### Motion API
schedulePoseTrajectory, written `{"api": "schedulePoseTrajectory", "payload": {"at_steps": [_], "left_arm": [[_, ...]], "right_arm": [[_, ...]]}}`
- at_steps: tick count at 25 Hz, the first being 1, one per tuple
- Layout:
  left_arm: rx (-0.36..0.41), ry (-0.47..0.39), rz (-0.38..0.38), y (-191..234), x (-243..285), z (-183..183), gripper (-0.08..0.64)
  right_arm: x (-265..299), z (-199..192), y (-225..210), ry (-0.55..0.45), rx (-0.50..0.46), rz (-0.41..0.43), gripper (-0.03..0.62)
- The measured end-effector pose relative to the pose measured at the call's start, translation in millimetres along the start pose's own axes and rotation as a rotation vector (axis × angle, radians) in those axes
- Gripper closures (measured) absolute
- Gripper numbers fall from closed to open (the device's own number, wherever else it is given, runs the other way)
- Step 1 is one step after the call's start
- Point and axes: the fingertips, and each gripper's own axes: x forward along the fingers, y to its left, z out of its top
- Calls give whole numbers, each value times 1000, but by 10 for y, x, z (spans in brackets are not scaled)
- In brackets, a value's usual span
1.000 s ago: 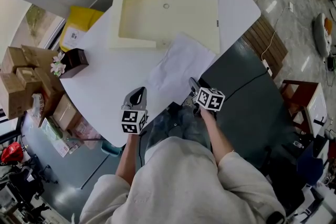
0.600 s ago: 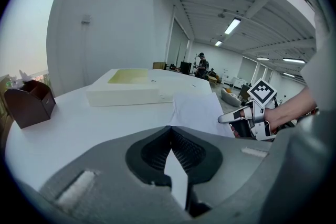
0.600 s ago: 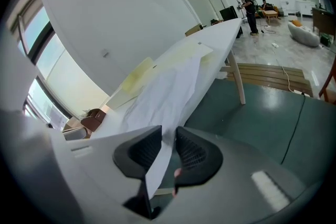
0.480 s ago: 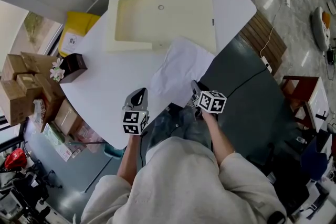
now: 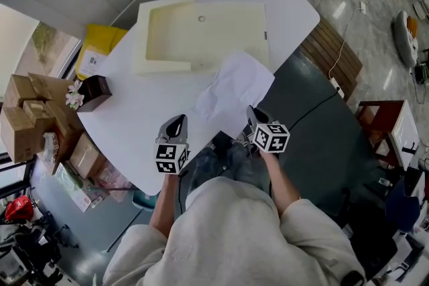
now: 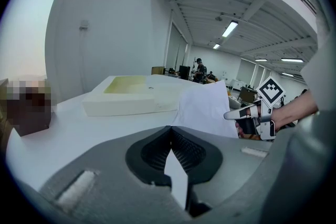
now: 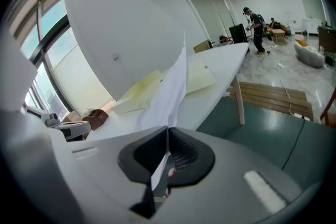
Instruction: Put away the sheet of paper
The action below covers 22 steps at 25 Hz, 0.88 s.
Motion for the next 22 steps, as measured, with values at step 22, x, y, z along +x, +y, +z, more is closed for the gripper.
{"api": "schedulePoseTrajectory", "payload": {"at_steps": [22], "left_arm": [[26, -239, 145, -41, -395, 1058, 555]], "right_arm": [[-581, 1545, 263, -243, -348, 67, 589]]}}
